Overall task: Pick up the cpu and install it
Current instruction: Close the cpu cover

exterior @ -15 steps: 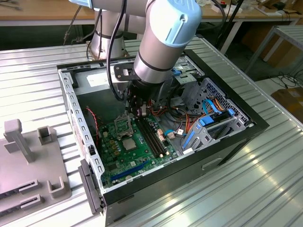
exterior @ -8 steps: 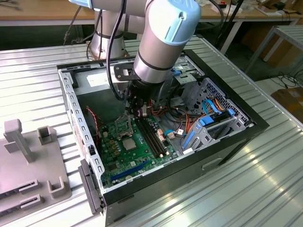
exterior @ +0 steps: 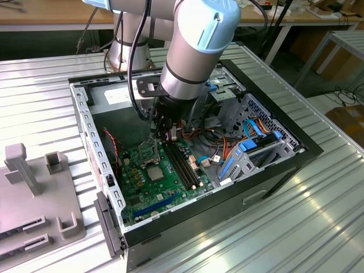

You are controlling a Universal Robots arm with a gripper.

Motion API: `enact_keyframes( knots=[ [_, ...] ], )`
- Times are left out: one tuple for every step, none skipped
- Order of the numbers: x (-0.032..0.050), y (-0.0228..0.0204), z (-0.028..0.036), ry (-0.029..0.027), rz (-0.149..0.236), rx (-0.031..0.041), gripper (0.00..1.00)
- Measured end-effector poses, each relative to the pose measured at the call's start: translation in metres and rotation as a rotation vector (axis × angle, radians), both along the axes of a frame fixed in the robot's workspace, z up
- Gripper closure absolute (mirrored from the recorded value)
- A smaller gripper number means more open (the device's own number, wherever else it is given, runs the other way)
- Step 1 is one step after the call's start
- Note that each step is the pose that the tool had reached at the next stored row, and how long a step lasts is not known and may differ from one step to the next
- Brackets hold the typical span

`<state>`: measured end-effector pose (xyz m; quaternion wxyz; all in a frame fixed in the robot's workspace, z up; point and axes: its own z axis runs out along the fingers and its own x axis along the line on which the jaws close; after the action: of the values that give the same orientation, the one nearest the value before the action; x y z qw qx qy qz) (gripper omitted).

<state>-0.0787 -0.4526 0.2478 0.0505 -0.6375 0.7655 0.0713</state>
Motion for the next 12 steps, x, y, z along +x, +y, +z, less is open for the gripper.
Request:
enact_keyframes(
  knots=[
    [-0.0001,0.0000,0.0002,0.0001,0.000,-0.0001,0.89],
    [-0.0001,0.0000,0.0004,0.0001,0.000,-0.0001,0.89],
    [-0.0002,0.0000,0.0007,0.0001,0.000,-0.0001,0.89],
    [-0.0002,0.0000,0.0008,0.0000,0.000,-0.0001,0.89],
    [-0.0002,0.0000,0.0011,0.0001,0.000,-0.0001,0.89],
    [-0.0002,0.0000,0.0016,0.0001,0.000,-0.0002,0.89],
    [-0.0002,-0.0001,0.0020,0.0001,0.000,-0.0002,0.89],
    [-0.0003,0.0000,0.0023,0.0001,0.000,-0.0001,0.89],
    [-0.0003,-0.0001,0.0026,0.0001,0.000,-0.0001,0.89],
    [-0.0004,-0.0001,0.0029,0.0000,0.000,0.0000,0.89],
    [-0.0006,-0.0001,0.0031,0.0000,0.000,0.0001,0.89],
    [-0.0009,-0.0001,0.0033,0.0000,0.000,0.0000,0.89]
  ],
)
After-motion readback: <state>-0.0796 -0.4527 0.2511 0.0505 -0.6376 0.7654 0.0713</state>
